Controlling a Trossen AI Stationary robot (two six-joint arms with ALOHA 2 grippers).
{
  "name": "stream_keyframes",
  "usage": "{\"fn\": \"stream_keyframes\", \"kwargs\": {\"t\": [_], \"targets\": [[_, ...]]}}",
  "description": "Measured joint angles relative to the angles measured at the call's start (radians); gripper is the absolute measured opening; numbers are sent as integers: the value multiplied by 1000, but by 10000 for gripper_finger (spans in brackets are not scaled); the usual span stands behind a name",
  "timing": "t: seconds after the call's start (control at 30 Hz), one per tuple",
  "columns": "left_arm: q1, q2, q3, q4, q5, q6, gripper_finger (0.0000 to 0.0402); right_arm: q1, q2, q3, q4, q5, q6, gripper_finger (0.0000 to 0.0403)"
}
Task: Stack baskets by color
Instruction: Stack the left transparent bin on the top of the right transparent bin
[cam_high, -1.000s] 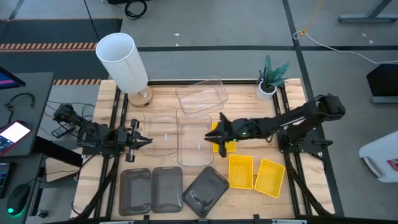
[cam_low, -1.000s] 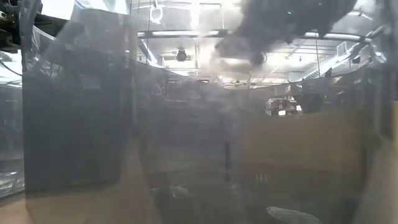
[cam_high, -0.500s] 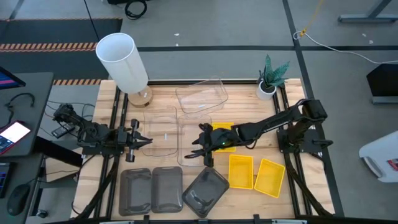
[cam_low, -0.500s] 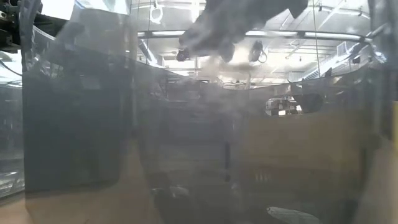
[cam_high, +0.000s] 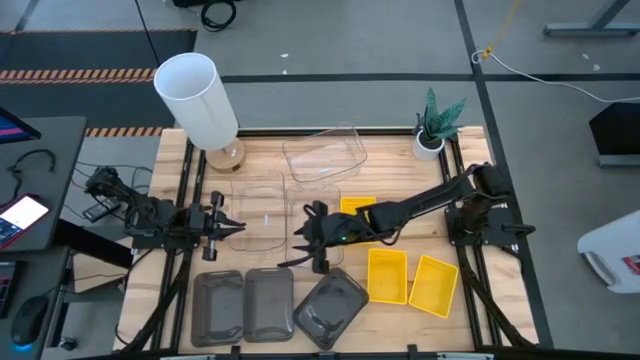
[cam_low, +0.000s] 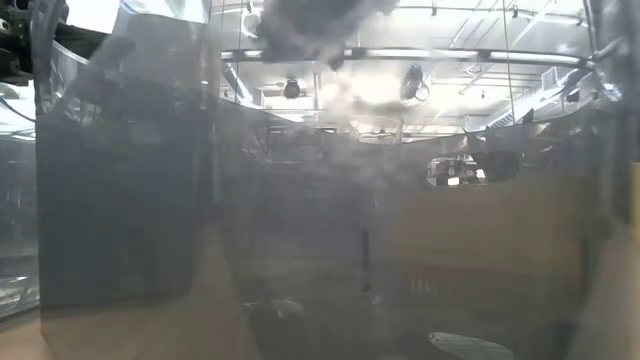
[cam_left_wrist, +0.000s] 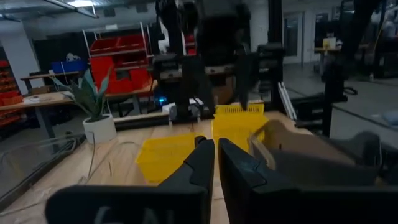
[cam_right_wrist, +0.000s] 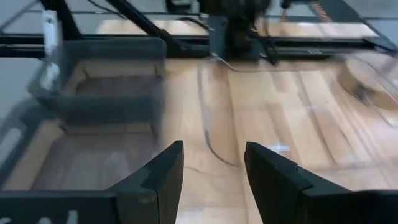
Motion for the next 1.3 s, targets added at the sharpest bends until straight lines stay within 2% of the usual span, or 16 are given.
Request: {"fn": "stream_keyframes", "kwargs": {"t": [0.47, 0.83, 1.0, 1.3], "targets": [[0, 6, 0, -3, -2, 1, 29, -56, 322, 479, -304, -74, -118, 176], [0, 6, 0, -2, -2, 0, 33, -69, 523, 787, -529, -75, -173, 176], [0, 6, 0, -2, -2, 1, 36, -66, 573, 860, -573, -79, -180, 176], [0, 6, 0, -1, -2, 0, 28, -69, 574, 862, -606, -77, -179, 176]]}}
